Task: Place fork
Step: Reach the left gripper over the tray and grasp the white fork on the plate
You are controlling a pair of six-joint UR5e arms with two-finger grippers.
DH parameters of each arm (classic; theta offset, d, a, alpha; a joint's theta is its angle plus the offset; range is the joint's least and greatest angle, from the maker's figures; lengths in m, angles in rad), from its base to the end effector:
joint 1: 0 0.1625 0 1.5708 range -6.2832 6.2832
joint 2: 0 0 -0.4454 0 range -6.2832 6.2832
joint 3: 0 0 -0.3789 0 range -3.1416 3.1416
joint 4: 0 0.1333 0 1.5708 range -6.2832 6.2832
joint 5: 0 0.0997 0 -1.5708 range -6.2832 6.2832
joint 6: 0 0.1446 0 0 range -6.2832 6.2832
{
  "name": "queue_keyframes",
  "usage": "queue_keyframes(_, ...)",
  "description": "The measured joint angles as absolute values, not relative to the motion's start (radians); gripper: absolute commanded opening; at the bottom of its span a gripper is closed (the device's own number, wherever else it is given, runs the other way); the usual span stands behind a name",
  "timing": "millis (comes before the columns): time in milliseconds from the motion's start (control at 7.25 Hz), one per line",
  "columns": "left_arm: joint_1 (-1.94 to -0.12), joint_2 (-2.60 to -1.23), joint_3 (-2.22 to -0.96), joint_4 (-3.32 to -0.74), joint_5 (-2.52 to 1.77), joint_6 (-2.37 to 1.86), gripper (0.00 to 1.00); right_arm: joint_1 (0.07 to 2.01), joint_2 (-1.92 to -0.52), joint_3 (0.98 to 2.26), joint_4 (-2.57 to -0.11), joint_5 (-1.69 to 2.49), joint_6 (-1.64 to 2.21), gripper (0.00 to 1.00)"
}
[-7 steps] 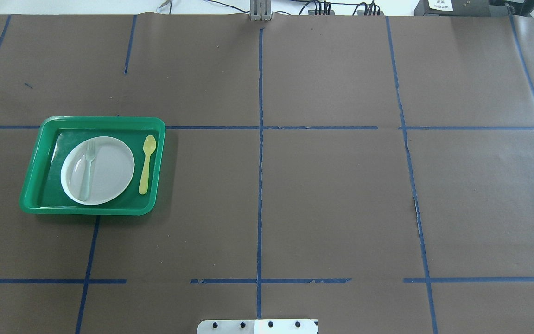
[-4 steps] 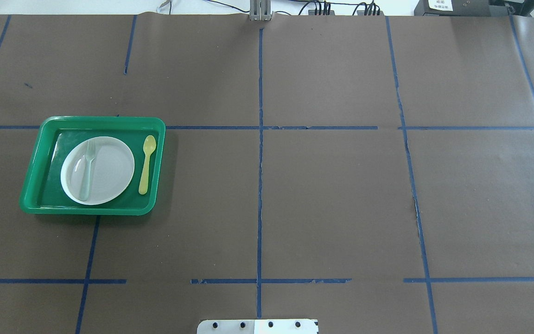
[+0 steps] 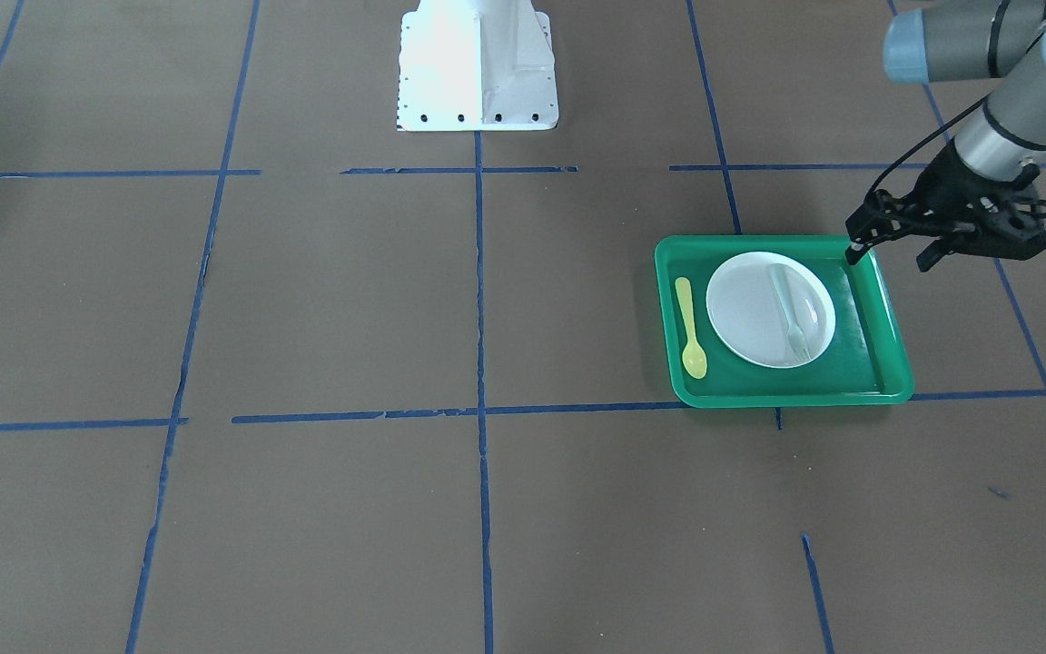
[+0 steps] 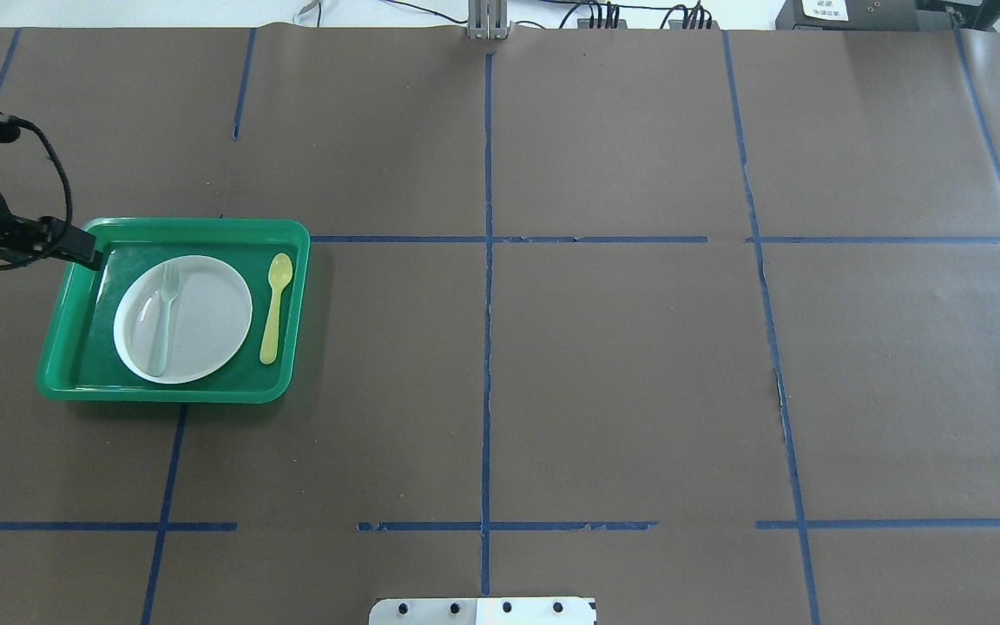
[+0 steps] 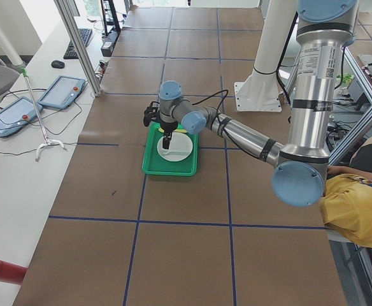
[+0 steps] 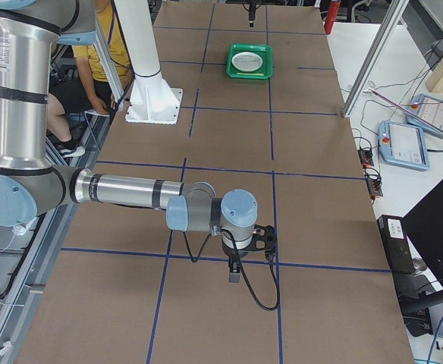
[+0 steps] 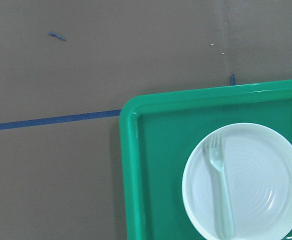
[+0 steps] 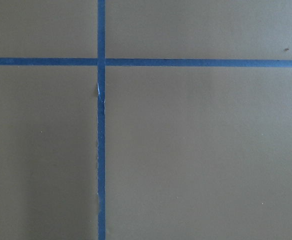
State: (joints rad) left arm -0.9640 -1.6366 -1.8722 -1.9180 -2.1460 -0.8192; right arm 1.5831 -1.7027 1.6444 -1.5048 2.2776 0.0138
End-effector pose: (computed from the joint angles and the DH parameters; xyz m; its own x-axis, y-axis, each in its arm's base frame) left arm 0.2618 -0.4729 0.4972 0.6466 0.0732 -0.7593 0.0609 0.9872 0.1471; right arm 0.0446 -0.4197 0.7353 0.7602 0.0182 0.6494 -0.0228 0.9997 -0.0013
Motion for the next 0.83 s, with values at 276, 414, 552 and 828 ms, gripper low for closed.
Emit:
queue_keyframes(276, -0.876, -1.644, -1.798, -2.026, -2.067, -0.936, 0.98, 1.583, -1.703, 1.644, -1.505, 2.278, 0.013, 1.00)
queue_keyframes(414, -0.839, -1.651, -1.781, -2.038, -2.039, -0.976, 0.97, 1.583, -1.703, 1.644, -1.504, 2.278, 0.013, 1.00)
queue_keyframes(552, -0.805, -1.661, -1.762, -2.043, -2.019, -1.008, 0.96, 1.583, -1.703, 1.644, -1.504, 2.278, 0.014, 1.00)
queue_keyframes(828, -0.764, -1.683, -1.723, -2.047, -1.983, -1.034, 0.85, 1.583, -1.703, 1.644, -1.505, 2.278, 0.013, 1.00)
